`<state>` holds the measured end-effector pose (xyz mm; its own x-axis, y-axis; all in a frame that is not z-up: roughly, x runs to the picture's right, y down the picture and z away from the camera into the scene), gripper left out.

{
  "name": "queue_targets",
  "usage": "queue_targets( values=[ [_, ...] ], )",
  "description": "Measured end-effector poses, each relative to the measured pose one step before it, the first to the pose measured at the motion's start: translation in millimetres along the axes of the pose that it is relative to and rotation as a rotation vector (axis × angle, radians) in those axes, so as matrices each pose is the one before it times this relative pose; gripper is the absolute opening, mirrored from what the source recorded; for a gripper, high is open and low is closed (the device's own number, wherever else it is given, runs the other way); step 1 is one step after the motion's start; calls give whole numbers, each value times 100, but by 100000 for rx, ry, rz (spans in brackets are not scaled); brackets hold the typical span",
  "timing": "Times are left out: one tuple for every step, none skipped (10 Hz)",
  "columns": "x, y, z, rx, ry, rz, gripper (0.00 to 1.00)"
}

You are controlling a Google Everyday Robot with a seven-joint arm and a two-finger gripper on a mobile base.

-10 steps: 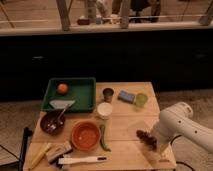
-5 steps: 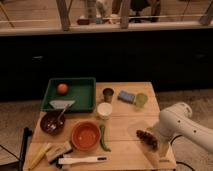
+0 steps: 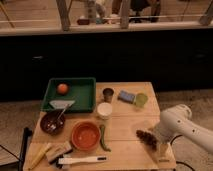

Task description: Place grapes in paper cup

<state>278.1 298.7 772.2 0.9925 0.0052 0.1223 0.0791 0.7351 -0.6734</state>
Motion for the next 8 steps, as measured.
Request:
queue_targets(
  values=[
    [-113, -154, 887, -1389, -83, 1269, 62],
    [37, -16, 213, -752, -90, 1010, 53],
    [-96, -50, 47, -807, -129, 946, 44],
    [-170, -84, -29, -288, -64, 66, 32],
    [-1, 43, -95, -102, 3, -34, 23],
    [-34, -2, -90, -37, 11, -121, 13],
    [19, 1, -60, 8, 30, 9, 5],
    [25, 122, 59, -317, 46, -25, 0]
  ],
)
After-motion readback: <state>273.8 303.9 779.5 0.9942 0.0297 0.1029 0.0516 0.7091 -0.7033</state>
